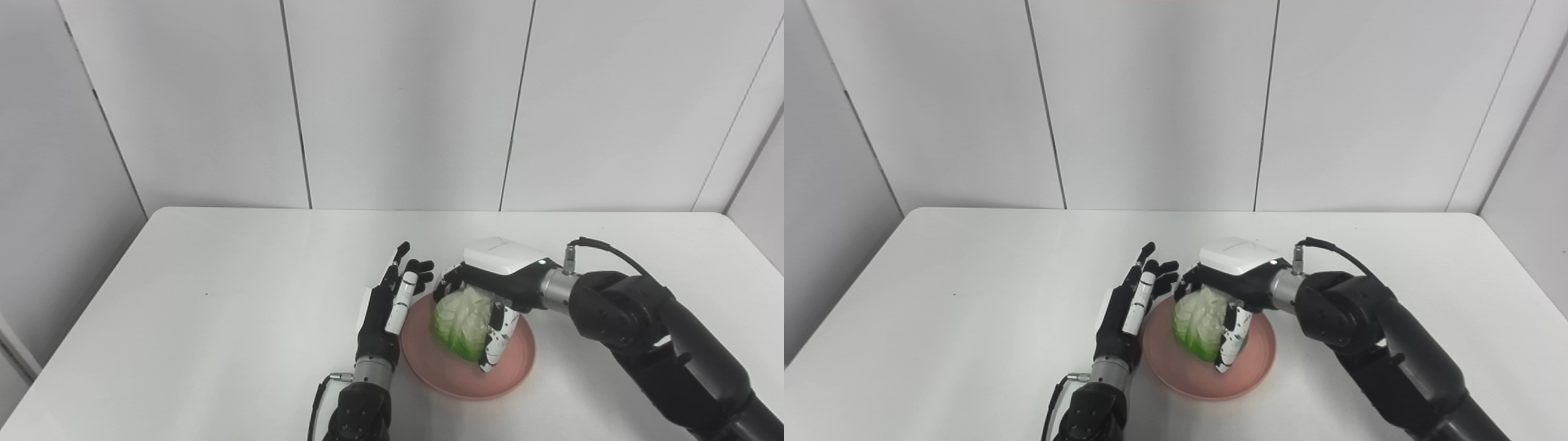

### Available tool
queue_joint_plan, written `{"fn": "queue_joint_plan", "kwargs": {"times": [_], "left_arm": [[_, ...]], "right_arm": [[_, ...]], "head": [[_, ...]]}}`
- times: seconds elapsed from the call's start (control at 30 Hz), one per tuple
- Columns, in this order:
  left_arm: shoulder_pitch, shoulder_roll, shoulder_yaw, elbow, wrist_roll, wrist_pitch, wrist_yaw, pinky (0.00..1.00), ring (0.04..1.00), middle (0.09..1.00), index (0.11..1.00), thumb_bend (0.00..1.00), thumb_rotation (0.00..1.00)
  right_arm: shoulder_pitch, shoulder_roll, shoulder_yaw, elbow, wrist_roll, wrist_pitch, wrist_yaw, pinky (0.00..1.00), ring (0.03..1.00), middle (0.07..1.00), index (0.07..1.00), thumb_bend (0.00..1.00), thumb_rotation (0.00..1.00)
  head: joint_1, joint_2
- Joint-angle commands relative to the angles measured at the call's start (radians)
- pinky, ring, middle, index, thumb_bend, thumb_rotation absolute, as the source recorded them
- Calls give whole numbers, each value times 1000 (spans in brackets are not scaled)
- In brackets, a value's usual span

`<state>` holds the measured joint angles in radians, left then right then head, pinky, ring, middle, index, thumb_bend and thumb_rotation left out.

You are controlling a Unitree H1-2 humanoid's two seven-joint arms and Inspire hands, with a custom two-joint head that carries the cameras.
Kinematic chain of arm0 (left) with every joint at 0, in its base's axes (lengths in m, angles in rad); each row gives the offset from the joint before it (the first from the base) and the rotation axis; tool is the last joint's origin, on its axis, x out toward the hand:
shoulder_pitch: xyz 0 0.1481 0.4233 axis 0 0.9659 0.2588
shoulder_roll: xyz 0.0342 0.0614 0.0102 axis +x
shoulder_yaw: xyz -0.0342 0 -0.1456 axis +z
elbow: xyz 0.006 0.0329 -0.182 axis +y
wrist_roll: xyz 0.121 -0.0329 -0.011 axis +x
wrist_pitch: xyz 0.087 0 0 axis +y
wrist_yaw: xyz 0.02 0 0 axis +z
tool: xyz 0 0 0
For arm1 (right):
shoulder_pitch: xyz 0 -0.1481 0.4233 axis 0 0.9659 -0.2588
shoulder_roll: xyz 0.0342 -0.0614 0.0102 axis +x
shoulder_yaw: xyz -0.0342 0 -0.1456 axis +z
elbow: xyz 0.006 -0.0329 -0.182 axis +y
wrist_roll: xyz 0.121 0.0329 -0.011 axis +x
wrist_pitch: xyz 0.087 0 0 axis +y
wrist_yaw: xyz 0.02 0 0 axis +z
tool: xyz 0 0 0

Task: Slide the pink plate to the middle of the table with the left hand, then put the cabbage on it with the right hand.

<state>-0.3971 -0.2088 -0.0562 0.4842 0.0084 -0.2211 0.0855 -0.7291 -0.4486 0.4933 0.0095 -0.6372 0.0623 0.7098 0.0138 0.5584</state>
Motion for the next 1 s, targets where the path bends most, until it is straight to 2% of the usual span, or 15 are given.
{"fn": "queue_joint_plan", "kwargs": {"times": [0.0, 0.17, 0.2, 0.23, 0.27, 0.3, 0.33, 0.4, 0.47, 0.57, 0.7, 0.77, 0.87, 0.97], "left_arm": [[38, 11, 2, 37, -13, -30, -24, 830, 772, 779, 915, 665, 866], [35, 13, 1, 49, -17, -46, -32, 841, 771, 774, 911, 649, 859], [34, 13, 2, 51, -15, -46, -31, 844, 772, 773, 912, 650, 859], [34, 13, 1, 50, -12, -44, -29, 842, 770, 772, 912, 650, 862], [34, 14, 1, 49, -11, -42, -30, 831, 769, 775, 916, 662, 865], [35, 15, 0, 47, -10, -41, -32, 829, 769, 776, 916, 664, 865], [36, 15, -2, 46, -10, -41, -34, 815, 772, 782, 920, 670, 866], [38, 17, -6, 44, -5, -42, -34, 819, 774, 779, 919, 666, 880], [39, 17, -8, 42, -4, -41, -34, 825, 775, 776, 917, 657, 890], [39, 18, -10, 41, -6, -40, -34, 821, 780, 777, 915, 641, 908], [37, 18, -9, 46, -8, -45, -32, 803, 775, 782, 916, 635, 904], [36, 18, -7, 45, -10, -42, -32, 794, 774, 783, 915, 630, 898], [34, 18, -4, 51, -15, -44, -32, 784, 769, 781, 910, 636, 888], [32, 18, -3, 56, -13, -49, -31, 779, 771, 784, 914, 653, 888]], "right_arm": [[-30, 15, -12, 7, 1, -44, -42, 418, 459, 496, 674, 531, 0], [-10, 34, -4, 35, -34, -57, -85, 424, 461, 495, 669, 535, 0], [-5, 38, -2, 37, -46, -57, -94, 431, 450, 520, 669, 531, 0], [1, 42, 0, 41, -54, -60, -103, 443, 508, 605, 672, 765, 27], [7, 44, 0, 45, -60, -65, -112, 446, 525, 629, 674, 858, 80], [14, 45, 1, 47, -63, -66, -114, 446, 527, 632, 675, 868, 88], [19, 46, 1, 49, -65, -66, -114, 462, 545, 644, 686, 940, 180], [25, 45, 3, 48, -72, -46, -99, 492, 576, 666, 709, 984, 304], [28, 42, 6, 45, -79, -32, -85, 526, 607, 685, 725, 997, 374], [29, 32, 15, 41, -108, -34, -70, 677, 729, 758, 760, 1000, 454], [25, 18, 23, 47, -133, -42, -57, 837, 848, 836, 802, 1000, 494], [22, 11, 26, 43, -144, -33, -40, 883, 882, 857, 819, 1000, 507], [19, 4, 16, 27, -128, -16, -2, 908, 907, 876, 838, 1000, 510], [20, 5, -3, 25, -99, -16, 9, 884, 905, 878, 843, 1000, 518]], "head": [[0, 2], [-2, 4], [-2, 4], [1, 3], [1, 3], [1, 4], [1, 4], [1, 4], [2, 5], [5, 5], [4, 5], [5, 4], [6, 3], [3, 2]]}}
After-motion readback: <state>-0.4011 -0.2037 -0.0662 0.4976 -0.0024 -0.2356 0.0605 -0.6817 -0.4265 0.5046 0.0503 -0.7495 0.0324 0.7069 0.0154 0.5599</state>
